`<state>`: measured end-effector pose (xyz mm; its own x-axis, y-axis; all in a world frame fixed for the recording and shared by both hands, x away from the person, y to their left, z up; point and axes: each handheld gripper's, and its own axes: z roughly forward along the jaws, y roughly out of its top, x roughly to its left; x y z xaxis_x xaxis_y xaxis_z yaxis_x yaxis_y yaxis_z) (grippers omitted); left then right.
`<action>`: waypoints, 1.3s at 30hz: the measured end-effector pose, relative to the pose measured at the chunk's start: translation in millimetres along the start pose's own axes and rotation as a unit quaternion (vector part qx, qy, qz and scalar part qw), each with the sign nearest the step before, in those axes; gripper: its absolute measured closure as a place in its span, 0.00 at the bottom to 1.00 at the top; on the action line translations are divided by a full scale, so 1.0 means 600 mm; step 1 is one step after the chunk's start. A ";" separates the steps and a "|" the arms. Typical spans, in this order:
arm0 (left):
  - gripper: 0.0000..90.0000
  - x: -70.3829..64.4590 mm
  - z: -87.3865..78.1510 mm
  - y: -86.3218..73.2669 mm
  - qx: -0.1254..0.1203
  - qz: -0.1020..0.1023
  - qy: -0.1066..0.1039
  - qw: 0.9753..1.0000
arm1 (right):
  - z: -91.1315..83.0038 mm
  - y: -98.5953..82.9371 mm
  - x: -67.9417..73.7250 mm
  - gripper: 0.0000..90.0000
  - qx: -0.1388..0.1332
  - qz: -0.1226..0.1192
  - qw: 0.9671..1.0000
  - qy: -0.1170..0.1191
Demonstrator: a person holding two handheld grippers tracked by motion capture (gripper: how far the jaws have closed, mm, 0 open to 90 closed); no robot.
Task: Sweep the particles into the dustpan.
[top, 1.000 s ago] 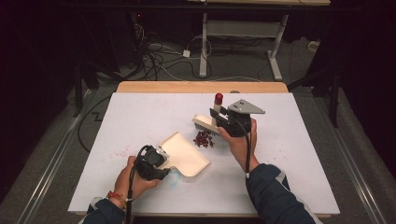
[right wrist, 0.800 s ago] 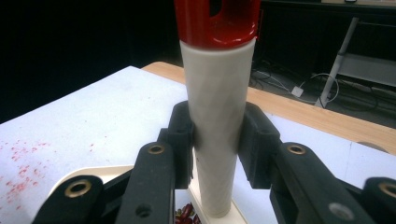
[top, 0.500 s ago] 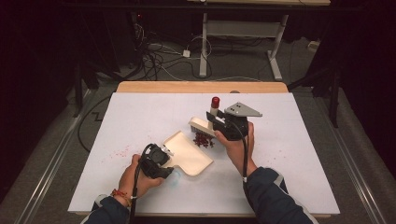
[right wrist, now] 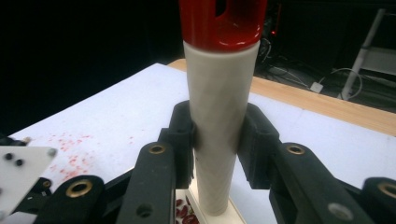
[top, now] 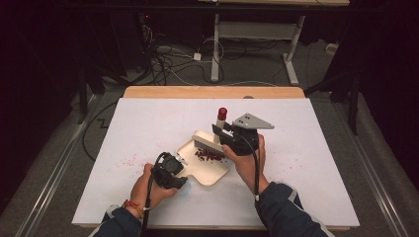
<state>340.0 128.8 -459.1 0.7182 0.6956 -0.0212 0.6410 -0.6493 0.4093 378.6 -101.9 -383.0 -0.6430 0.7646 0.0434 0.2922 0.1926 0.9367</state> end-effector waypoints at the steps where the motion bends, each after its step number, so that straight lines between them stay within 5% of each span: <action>1: 0.71 0.000 0.000 0.000 0.000 0.000 0.000 1.000 | 0.000 0.000 0.000 0.77 0.000 0.000 1.000 0.000; 10: 0.70 0.002 0.000 -0.002 -0.002 -0.004 -0.005 1.000 | -0.002 -0.001 0.034 0.77 -0.002 -0.007 1.000 0.030; 19: 0.71 0.003 0.001 -0.004 0.002 0.015 0.002 1.000 | 0.002 0.007 0.030 0.77 -0.019 -0.010 1.000 0.016; 29: 0.71 0.010 -0.002 -0.017 0.003 0.031 -0.005 0.999 | -0.049 0.034 -0.022 0.77 -0.058 0.011 0.998 -0.005; 39: 0.71 0.004 -0.011 -0.038 0.009 0.046 -0.008 0.999 | -0.138 -0.006 -0.070 0.77 -0.045 0.007 0.998 -0.046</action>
<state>325.7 147.2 -462.4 0.7779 0.6284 0.0014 0.5771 -0.7153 0.3941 346.1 -185.6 -359.8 -0.5710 0.8204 0.0285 0.2333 0.1288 0.9638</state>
